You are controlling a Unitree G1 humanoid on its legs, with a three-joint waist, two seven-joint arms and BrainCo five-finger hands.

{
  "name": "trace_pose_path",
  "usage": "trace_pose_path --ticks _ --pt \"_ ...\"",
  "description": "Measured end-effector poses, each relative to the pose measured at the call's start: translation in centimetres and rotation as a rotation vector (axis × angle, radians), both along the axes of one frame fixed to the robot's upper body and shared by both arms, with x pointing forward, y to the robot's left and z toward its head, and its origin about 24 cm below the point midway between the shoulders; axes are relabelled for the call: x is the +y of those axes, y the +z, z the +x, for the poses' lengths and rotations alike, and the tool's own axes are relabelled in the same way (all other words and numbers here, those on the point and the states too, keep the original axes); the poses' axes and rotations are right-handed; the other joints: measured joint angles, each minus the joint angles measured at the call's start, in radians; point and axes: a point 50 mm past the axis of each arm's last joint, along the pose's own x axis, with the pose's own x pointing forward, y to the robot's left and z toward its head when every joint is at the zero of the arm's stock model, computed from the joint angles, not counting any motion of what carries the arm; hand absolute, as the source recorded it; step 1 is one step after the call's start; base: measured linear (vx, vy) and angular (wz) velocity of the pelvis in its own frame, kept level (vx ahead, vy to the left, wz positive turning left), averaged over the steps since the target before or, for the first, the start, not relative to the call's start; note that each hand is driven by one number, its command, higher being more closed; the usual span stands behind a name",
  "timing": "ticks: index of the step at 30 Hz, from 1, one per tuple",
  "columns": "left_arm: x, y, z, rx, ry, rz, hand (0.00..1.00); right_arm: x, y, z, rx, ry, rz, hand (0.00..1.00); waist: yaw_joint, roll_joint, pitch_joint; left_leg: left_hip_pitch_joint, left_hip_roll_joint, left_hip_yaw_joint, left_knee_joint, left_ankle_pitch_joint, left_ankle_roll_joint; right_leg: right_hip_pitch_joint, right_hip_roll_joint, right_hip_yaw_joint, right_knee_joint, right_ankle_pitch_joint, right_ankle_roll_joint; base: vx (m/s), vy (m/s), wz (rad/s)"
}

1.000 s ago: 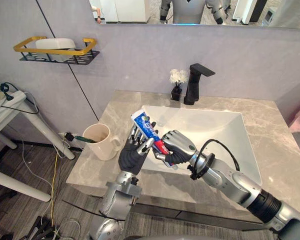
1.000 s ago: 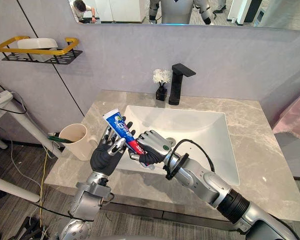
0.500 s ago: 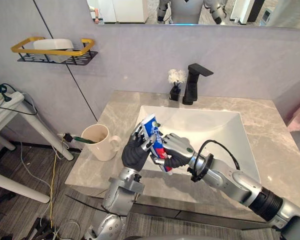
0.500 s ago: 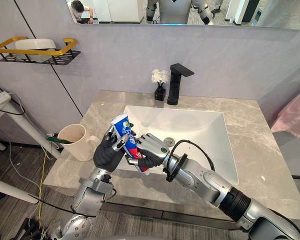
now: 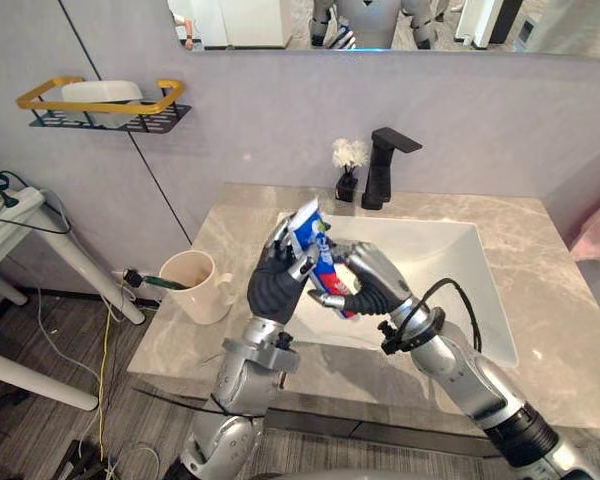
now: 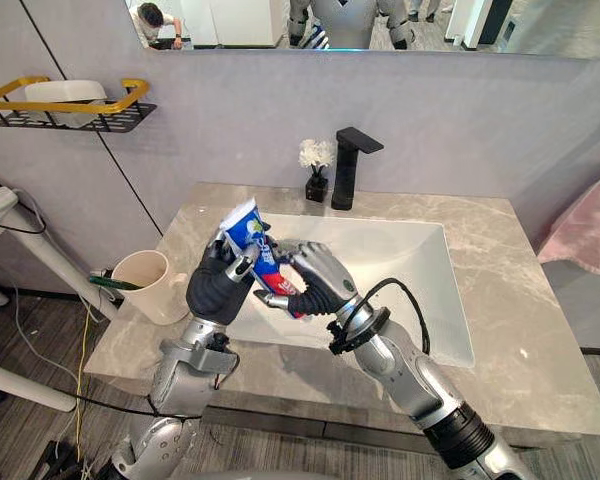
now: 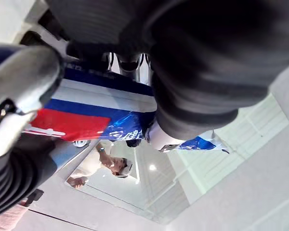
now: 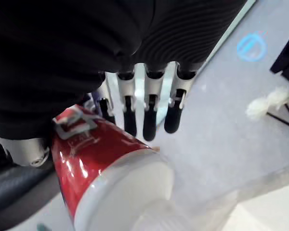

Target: Organize washtable

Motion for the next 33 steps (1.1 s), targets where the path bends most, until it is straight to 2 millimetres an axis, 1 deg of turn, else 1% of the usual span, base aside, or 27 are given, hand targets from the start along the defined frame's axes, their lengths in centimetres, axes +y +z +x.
trace_pose_path --ticks 1,2,4,5,6,7,8,10,11,13,16,17,20,22,24,25,26,27,28,29,31,32,33 --pt "0.0 0.0 0.0 -0.001 0.001 -0.001 1.00 0.0 0.0 0.0 0.000 -0.001 0.003 0.00 0.000 0.000 0.000 0.000 0.000 0.000 0.000 0.000 0.000 0.000 0.000 0.000 0.000 0.000 0.000 0.00 0.000 -0.06" --pt "0.1 0.3 0.1 -0.011 0.017 -0.005 1.00 -0.4 0.2 -0.2 0.015 -0.027 0.076 0.00 -0.004 0.001 0.000 0.004 0.000 0.006 0.000 0.000 0.000 0.000 0.000 0.007 0.001 0.000 0.000 0.00 0.000 -0.12" --pt "0.2 0.7 0.3 -0.033 0.035 0.007 1.00 -1.1 0.4 0.0 0.036 -0.060 0.162 0.00 -0.009 0.003 0.001 0.009 0.001 0.015 -0.001 0.000 0.000 0.000 0.000 0.016 0.004 0.000 0.000 -0.02 0.000 -0.13" --pt "0.3 0.9 0.4 -0.040 0.044 0.008 1.00 -1.4 0.5 0.0 0.038 -0.073 0.189 0.00 -0.013 0.004 0.001 0.009 0.001 0.016 -0.001 0.000 0.000 -0.001 0.000 0.016 0.006 0.000 0.000 -0.04 0.000 -0.04" --pt "0.8 1.0 0.6 -0.042 0.080 -0.001 1.00 -2.2 1.1 0.0 0.028 -0.111 0.258 0.00 -0.024 0.006 0.003 0.010 0.001 0.016 -0.001 0.000 0.000 -0.001 0.000 0.016 0.008 0.000 0.000 -0.04 0.002 -0.04" --pt "2.0 1.0 0.9 -0.034 0.145 -0.003 1.00 -4.3 2.2 0.4 0.001 -0.202 0.379 0.00 -0.028 0.010 0.005 0.012 0.002 0.020 -0.001 0.000 0.000 -0.003 0.000 0.020 0.012 0.000 0.000 -0.04 0.004 -0.05" --pt "2.7 0.9 1.0 -0.027 0.183 -0.002 1.00 -5.7 2.6 0.5 -0.021 -0.262 0.440 0.00 -0.028 0.011 0.006 0.012 0.002 0.021 -0.001 0.000 0.001 -0.003 0.000 0.022 0.014 0.000 0.000 -0.04 0.004 -0.05" --pt "5.2 0.8 1.1 -0.015 0.311 0.005 1.00 -10.7 3.8 0.1 -0.099 -0.455 0.591 0.00 -0.029 0.010 0.006 0.013 0.003 0.023 -0.002 0.000 0.001 -0.004 0.000 0.023 0.014 0.000 0.000 -0.04 -0.002 -0.03" --pt "5.7 0.8 1.1 -0.018 0.341 0.009 1.00 -11.8 4.1 -0.2 -0.125 -0.494 0.624 0.00 -0.029 0.010 0.006 0.014 0.003 0.025 -0.002 -0.001 0.001 -0.004 0.001 0.025 0.013 0.000 0.000 -0.03 -0.006 -0.05" --pt "6.5 1.4 1.0 -0.044 0.392 0.019 1.00 -12.9 5.0 -1.0 -0.179 -0.524 0.683 0.00 -0.033 0.010 0.006 0.016 0.006 0.034 -0.003 -0.001 0.000 -0.006 0.003 0.034 0.013 0.000 0.000 -0.02 -0.011 -0.11" --pt "6.3 2.6 0.4 -0.106 0.390 0.014 1.00 -13.6 5.6 -2.0 -0.229 -0.535 0.733 0.00 -0.032 0.009 0.007 0.019 0.008 0.046 -0.006 -0.001 0.000 -0.010 0.005 0.047 0.013 0.000 0.000 -0.01 -0.009 -0.14" --pt "6.4 3.2 0.1 -0.139 0.400 0.024 1.00 -14.6 5.6 -2.7 -0.257 -0.573 0.757 0.00 -0.034 0.009 0.006 0.019 0.008 0.048 -0.009 -0.001 0.000 -0.013 0.005 0.050 0.013 0.001 0.000 0.00 -0.005 -0.10" --pt "7.4 3.9 -0.2 -0.187 0.474 0.049 1.00 -17.8 5.0 -4.8 -0.313 -0.740 0.839 0.00 -0.046 0.008 0.007 0.021 0.009 0.071 -0.013 -0.001 0.000 -0.021 0.006 0.070 0.013 0.004 0.003 0.00 0.005 -0.18" --pt "8.1 4.0 -0.2 -0.186 0.520 0.049 1.00 -19.2 4.3 -5.9 -0.333 -0.824 0.892 0.00 -0.057 0.007 0.007 0.027 0.009 0.080 -0.015 -0.002 0.001 -0.021 0.006 0.081 0.012 0.005 0.004 -0.01 0.004 -0.20" --pt "8.3 4.1 -0.3 -0.194 0.539 0.049 1.00 -20.5 2.8 -6.9 -0.316 -0.928 0.940 0.00 -0.063 0.005 0.007 0.025 0.012 0.102 -0.019 -0.003 0.003 -0.036 0.010 0.103 0.012 0.011 0.003 -0.02 0.001 -0.28" --pt "8.4 4.1 -0.3 -0.194 0.541 0.049 1.00 -20.7 2.3 -7.1 -0.305 -0.953 0.957 0.00 -0.065 0.004 0.008 0.022 0.013 0.107 -0.019 -0.004 0.004 -0.039 0.012 0.107 0.009 0.015 0.001 -0.02 -0.005 -0.21" --pt "8.4 4.0 -0.3 -0.194 0.544 0.053 1.00 -21.0 1.4 -7.4 -0.285 -0.995 0.986 0.00 -0.074 0.002 0.008 0.018 0.014 0.109 -0.019 -0.005 0.005 -0.039 0.013 0.108 0.000 0.021 0.001 -0.02 -0.014 -0.12" --pt "8.3 4.0 -0.2 -0.189 0.546 0.052 1.00 -21.3 0.2 -7.8 -0.251 -1.046 1.018 0.00 -0.082 -0.001 0.010 0.017 0.015 0.114 -0.020 -0.005 0.005 -0.041 0.015 0.112 -0.004 0.025 -0.001 -0.03 -0.018 -0.14" --pt "8.2 3.9 -0.1 -0.181 0.550 0.039 1.00 -21.4 -1.2 -8.4 -0.211 -1.101 1.046 0.00 -0.080 -0.002 0.010 0.017 0.017 0.123 -0.020 -0.005 0.005 -0.045 0.016 0.118 -0.004 0.027 -0.001 -0.03 -0.019 -0.15" --pt "8.2 3.9 -0.1 -0.178 0.555 0.033 1.00 -21.5 -1.8 -8.7 -0.190 -1.131 1.056 0.00 -0.080 -0.002 0.010 0.016 0.018 0.126 -0.020 -0.005 0.005 -0.046 0.017 0.121 -0.004 0.028 -0.001 -0.03 -0.020 -0.14" --pt "7.8 3.8 -0.1 -0.170 0.549 0.014 1.00 -21.7 -4.4 -9.8 -0.093 -1.241 1.099 0.00 -0.080 -0.002 0.010 0.017 0.019 0.131 -0.020 -0.005 0.005 -0.047 0.017 0.122 -0.002 0.028 -0.001 -0.03 -0.024 -0.05" --pt "7.6 3.8 -0.1 -0.169 0.541 0.013 1.00 -21.8 -4.9 -10.2 -0.076 -1.271 1.106 0.00 -0.080 -0.002 0.010 0.018 0.020 0.133 -0.020 -0.005 0.005 -0.047 0.017 0.122 -0.001 0.028 -0.001 0.00 0.000 0.00" --pt "7.2 3.7 0.2 -0.164 0.524 0.013 1.00 -21.8 -5.9 -10.8 -0.043 -1.324 1.120 0.00 -0.079 -0.002 0.010 0.018 0.021 0.137 -0.020 -0.005 0.005 -0.047 0.017 0.122 0.001 0.028 -0.001 -0.03 -0.021 0.00"
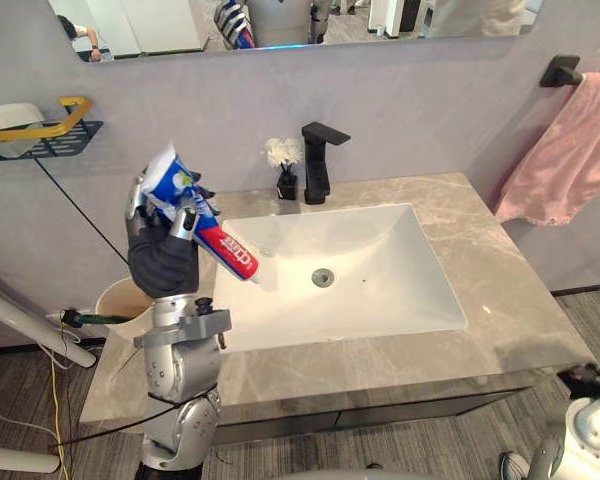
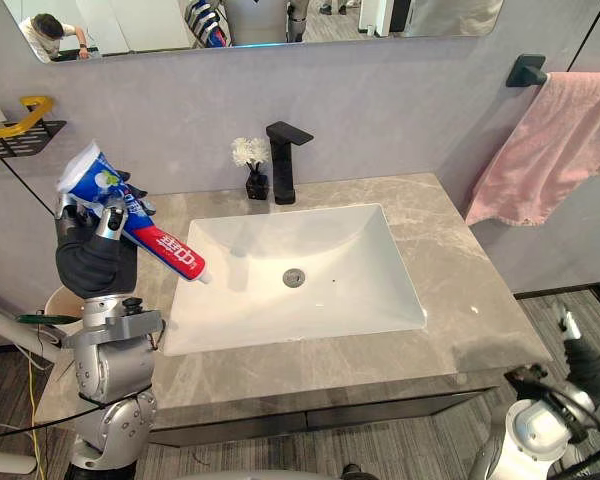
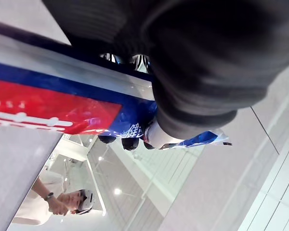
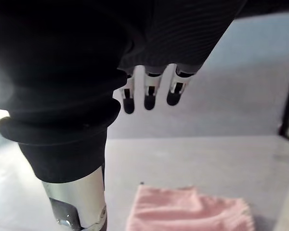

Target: Organize washtable

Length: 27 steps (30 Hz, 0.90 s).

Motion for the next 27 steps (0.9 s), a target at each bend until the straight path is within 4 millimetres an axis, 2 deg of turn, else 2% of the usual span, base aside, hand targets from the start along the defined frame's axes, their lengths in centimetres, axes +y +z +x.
trace_pose_path --ticks 4,6,9,15,18,22,27 --pt "-1.1 -0.2 1.1 0.020 -0.018 -0.056 1.00 0.2 -3.2 -1.3 0.109 -0.054 0.116 0.00 0.003 -0.001 0.000 0.001 0.003 0.011 0.000 0.000 0.000 -0.004 -0.001 0.000 0.014 -0.001 0.000 -0.05 -0.021 -0.03" --pt "-1.4 0.0 1.3 0.017 -0.016 -0.068 1.00 0.3 -4.5 -1.8 0.132 -0.067 0.171 0.00 0.002 -0.002 -0.002 -0.001 0.004 0.016 0.000 -0.001 0.000 -0.004 -0.001 0.001 0.016 -0.001 0.001 -0.06 -0.013 -0.03" --pt "-1.8 0.8 1.5 -0.013 -0.007 -0.070 1.00 0.5 -7.4 -2.9 0.196 -0.085 0.295 0.00 0.006 -0.009 -0.008 -0.001 0.007 0.020 0.000 -0.002 0.000 -0.003 0.000 -0.001 0.019 -0.001 0.001 -0.02 -0.007 0.00" --pt "-2.0 1.9 1.7 -0.068 0.017 -0.039 1.00 2.3 -12.8 -4.4 0.333 0.034 0.518 0.00 0.024 -0.005 -0.028 0.001 0.013 0.021 0.000 -0.002 -0.002 -0.003 0.003 -0.004 0.022 -0.001 0.001 0.00 0.000 0.00" --pt "-1.1 2.0 1.7 -0.070 0.079 -0.030 1.00 4.0 -15.2 -4.6 0.403 0.146 0.619 0.00 0.030 -0.005 -0.044 -0.001 0.016 0.017 0.000 -0.002 -0.003 -0.002 0.006 -0.011 0.022 -0.002 -0.001 -0.01 -0.017 0.03" --pt "0.5 2.2 1.5 -0.084 0.183 0.004 1.00 5.8 -17.4 -5.3 0.478 0.243 0.725 0.00 0.037 -0.007 -0.051 -0.002 0.015 0.006 0.000 0.000 -0.005 0.003 0.006 -0.022 0.020 -0.003 -0.002 -0.02 -0.019 0.08" --pt "2.5 2.9 1.0 -0.115 0.325 0.094 1.00 7.5 -19.2 -6.7 0.548 0.319 0.822 0.00 0.056 -0.022 -0.062 -0.009 0.014 -0.018 -0.008 0.008 -0.016 0.004 0.006 -0.040 0.013 -0.003 -0.003 -0.01 -0.018 0.12"
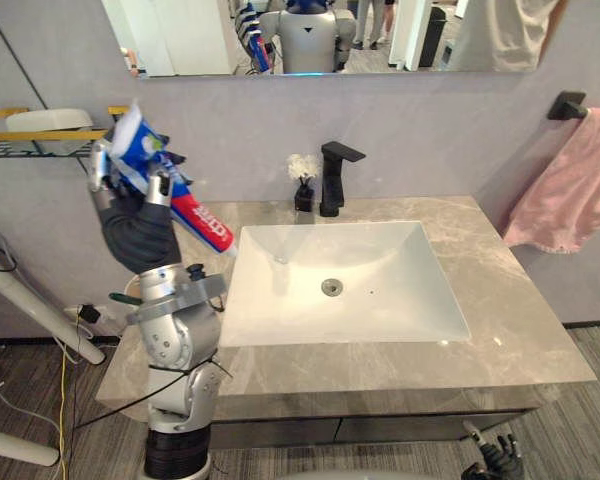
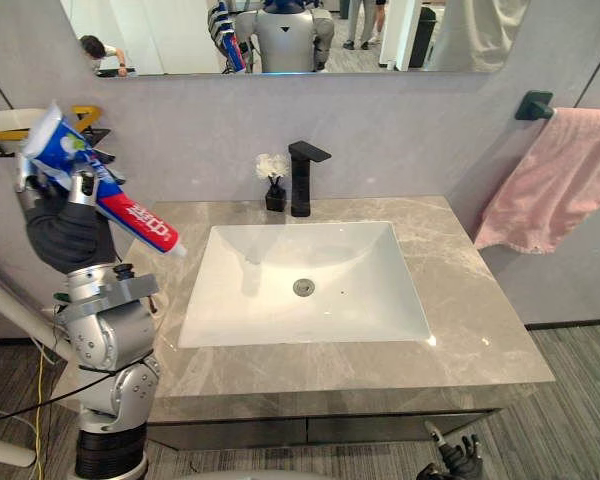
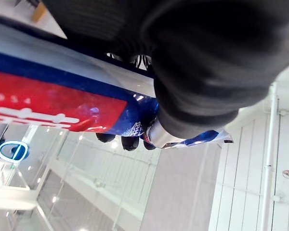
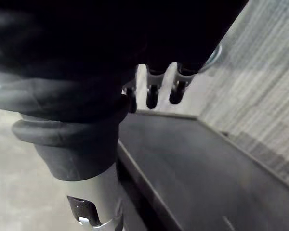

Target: Organize washtable

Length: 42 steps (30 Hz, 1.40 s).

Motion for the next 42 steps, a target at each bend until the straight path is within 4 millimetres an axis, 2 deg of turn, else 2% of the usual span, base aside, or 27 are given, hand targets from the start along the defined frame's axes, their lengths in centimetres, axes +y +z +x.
trace_pose_path --ticks 3,9,13,16,25,36,37,42 --pt "1.4 0.2 -0.3 -0.004 0.080 0.011 1.00 0.9 -0.9 -0.6 0.040 0.028 0.043 0.00 0.000 -0.009 -0.005 0.000 -0.003 -0.018 -0.018 0.012 0.000 0.000 0.000 -0.013 -0.007 0.000 0.000 -0.01 -0.019 0.14" --pt "3.3 -0.1 -1.0 0.014 0.198 0.010 1.00 2.7 -1.4 -0.2 0.041 0.125 0.099 0.00 -0.001 -0.015 -0.009 -0.006 -0.009 -0.044 -0.027 0.018 0.001 0.008 -0.002 -0.036 -0.023 0.000 -0.001 0.00 -0.004 0.11" --pt "3.5 -0.3 -0.8 0.043 0.238 0.038 1.00 3.8 -1.8 -0.2 0.058 0.203 0.125 0.00 0.000 -0.016 -0.009 -0.007 -0.015 -0.054 -0.028 0.020 0.002 0.008 -0.005 -0.039 -0.032 0.000 -0.001 0.02 0.007 0.08" --pt "3.9 -0.6 -0.5 0.076 0.252 0.054 1.00 4.0 -1.7 -0.1 0.059 0.238 0.120 0.00 -0.001 -0.016 -0.009 -0.008 -0.016 -0.058 -0.028 0.020 0.002 0.008 -0.006 -0.041 -0.033 0.000 -0.001 0.01 0.001 0.01" --pt "4.6 -3.1 1.3 0.226 0.292 0.086 1.00 4.8 -2.1 -0.6 0.085 0.270 0.142 0.00 0.000 -0.026 -0.008 -0.027 -0.016 -0.062 -0.032 0.020 0.001 -0.003 -0.004 -0.041 -0.036 0.000 -0.001 -0.02 -0.006 0.01" --pt "5.2 -4.8 2.3 0.343 0.318 0.133 1.00 5.2 -2.3 -0.7 0.093 0.284 0.156 0.00 0.005 -0.053 -0.004 -0.033 -0.017 -0.055 -0.029 0.021 0.000 -0.010 -0.003 -0.039 -0.050 0.000 -0.001 0.00 0.000 0.00" --pt "5.2 -4.9 2.3 0.344 0.319 0.133 0.00 5.2 -2.3 -0.7 0.092 0.284 0.156 0.00 0.006 -0.054 -0.002 -0.033 -0.016 -0.053 -0.029 0.021 0.000 -0.010 -0.003 -0.038 -0.050 0.000 -0.001 0.00 0.000 0.00" --pt "5.3 -5.1 2.4 0.356 0.323 0.134 0.00 5.3 -2.6 -1.1 0.112 0.283 0.167 0.00 0.008 -0.056 -0.001 -0.032 -0.016 -0.048 -0.029 0.020 0.000 -0.010 -0.003 -0.037 -0.050 0.000 -0.001 -0.01 -0.003 0.00"
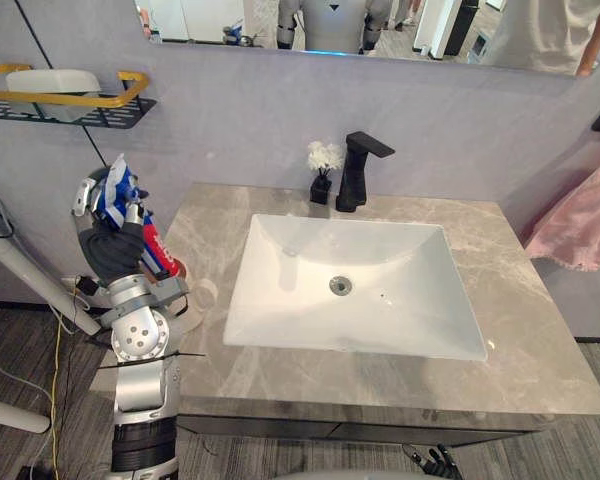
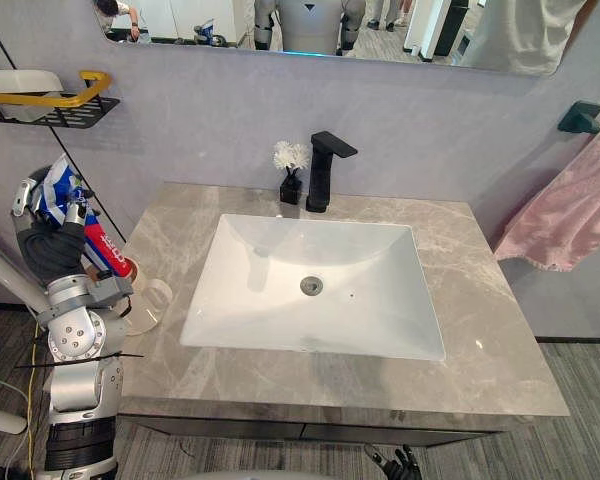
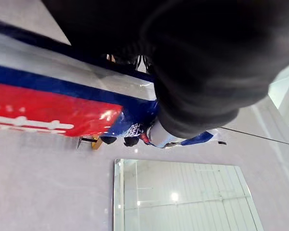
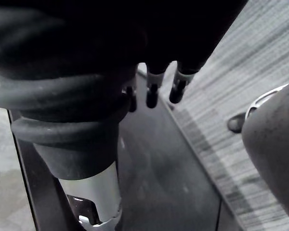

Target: Organize washtable

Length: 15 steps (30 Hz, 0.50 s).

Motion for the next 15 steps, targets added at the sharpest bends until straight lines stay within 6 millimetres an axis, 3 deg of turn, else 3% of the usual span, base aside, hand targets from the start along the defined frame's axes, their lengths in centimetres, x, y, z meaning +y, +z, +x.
trace_pose_path --ticks 7,13,15 --pt "0.1 -0.1 0.0 0.011 0.017 0.022 0.00 0.0 0.0 0.0 -0.001 0.001 0.000 0.00 0.010 0.001 0.002 0.000 0.001 0.000 0.000 0.000 0.000 0.000 0.001 0.002 0.000 0.001 0.000 -0.02 -0.004 0.00" --pt "-0.2 1.1 -0.5 -0.052 0.013 0.039 0.00 0.1 0.0 0.4 -0.010 0.012 0.000 0.00 0.017 0.002 0.007 0.000 0.000 -0.002 0.000 0.000 0.000 0.002 0.000 0.001 -0.002 0.001 0.000 0.00 0.000 0.00" --pt "-0.6 2.3 -1.3 -0.116 0.003 0.054 0.00 0.1 0.1 0.7 -0.018 0.014 -0.002 0.00 0.015 0.002 0.014 0.003 -0.002 -0.009 0.000 0.000 0.000 0.005 -0.001 -0.001 -0.002 0.001 0.000 0.00 0.000 0.02"
